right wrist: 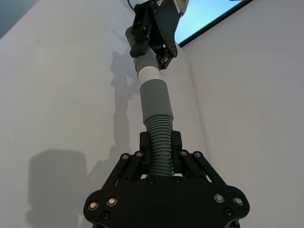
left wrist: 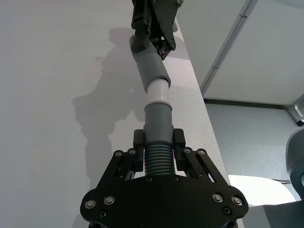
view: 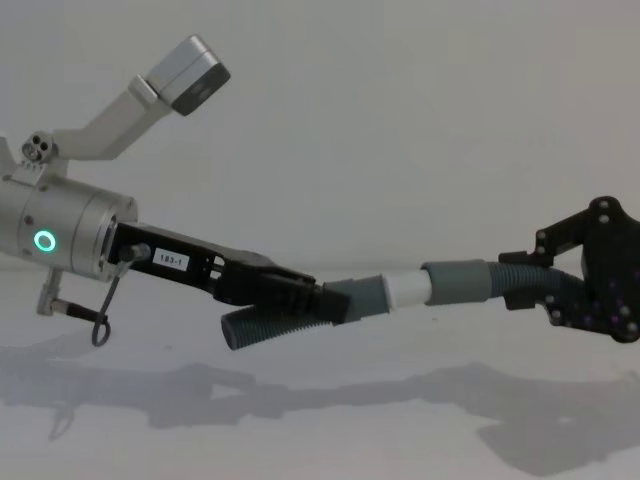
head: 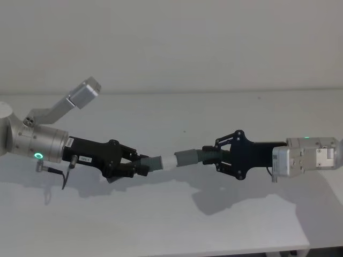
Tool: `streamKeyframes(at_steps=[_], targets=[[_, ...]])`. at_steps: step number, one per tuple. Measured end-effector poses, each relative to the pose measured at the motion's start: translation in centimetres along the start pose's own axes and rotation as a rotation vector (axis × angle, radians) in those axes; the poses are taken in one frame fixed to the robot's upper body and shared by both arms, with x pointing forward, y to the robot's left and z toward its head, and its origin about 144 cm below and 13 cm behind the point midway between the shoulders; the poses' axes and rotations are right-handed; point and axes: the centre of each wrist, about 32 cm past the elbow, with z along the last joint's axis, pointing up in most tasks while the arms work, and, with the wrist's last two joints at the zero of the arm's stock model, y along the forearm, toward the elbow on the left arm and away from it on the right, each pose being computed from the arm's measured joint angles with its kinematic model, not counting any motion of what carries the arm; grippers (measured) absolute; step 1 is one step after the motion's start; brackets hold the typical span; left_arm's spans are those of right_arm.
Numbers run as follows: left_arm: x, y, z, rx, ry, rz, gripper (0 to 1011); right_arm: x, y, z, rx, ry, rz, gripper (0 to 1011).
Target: Use both hands to pick up one end of the pipe from the table, align the ends, and insert them.
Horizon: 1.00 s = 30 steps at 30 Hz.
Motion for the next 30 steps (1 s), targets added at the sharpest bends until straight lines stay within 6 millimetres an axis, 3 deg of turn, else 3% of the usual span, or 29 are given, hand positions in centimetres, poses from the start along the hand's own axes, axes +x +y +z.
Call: streamKeyframes(at_steps=[30], targets=[[0.74,-0.77,0.11,0.000,0.010,-0.007,327,-0.12,-0.16,0.20,0.011,-0.001,-0.004,225]])
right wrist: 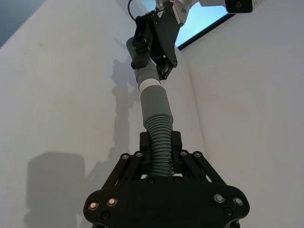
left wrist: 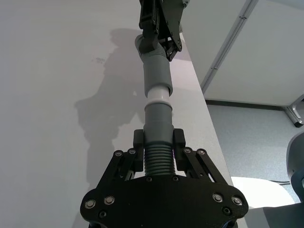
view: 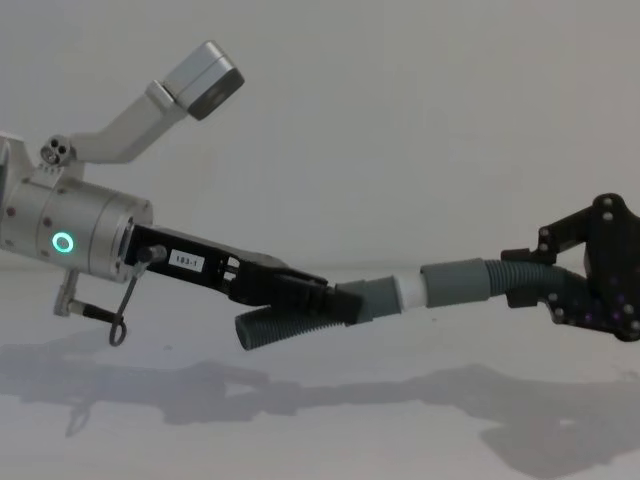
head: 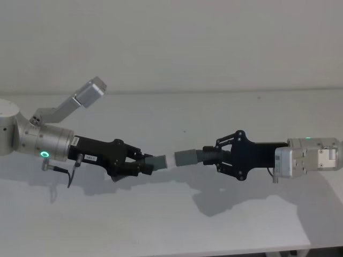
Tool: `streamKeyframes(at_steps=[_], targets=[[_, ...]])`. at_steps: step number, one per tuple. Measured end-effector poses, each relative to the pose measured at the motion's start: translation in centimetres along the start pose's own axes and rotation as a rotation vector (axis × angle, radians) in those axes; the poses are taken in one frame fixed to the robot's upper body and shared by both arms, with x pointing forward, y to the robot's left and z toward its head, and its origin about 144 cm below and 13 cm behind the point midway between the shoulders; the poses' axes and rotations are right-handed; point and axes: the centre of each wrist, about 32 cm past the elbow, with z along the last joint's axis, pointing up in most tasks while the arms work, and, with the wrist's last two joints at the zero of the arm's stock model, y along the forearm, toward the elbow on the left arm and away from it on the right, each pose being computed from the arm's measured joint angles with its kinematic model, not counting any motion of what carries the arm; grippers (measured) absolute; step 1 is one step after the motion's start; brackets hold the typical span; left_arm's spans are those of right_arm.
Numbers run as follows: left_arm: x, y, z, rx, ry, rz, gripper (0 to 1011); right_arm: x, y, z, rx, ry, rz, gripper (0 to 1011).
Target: Use both hands to pick up one end of the pipe from the table, align the ends, and insert them.
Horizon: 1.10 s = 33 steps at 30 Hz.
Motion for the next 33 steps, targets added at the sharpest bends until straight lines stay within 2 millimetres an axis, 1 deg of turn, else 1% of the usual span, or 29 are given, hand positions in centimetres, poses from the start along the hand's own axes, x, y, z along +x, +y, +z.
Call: streamKeyframes(at_steps=[16,33], targets=[[0.16,-0.26,0.12,0.004,0.004,0.001,327,-0.09,0.06,0.16,0.013,0.001,0.005,225],[-0.12,-0.51,0.35,-0.012,0.003,0.010,327,-0.19,0.12,0.24,0.020,0.004,0.011,225]])
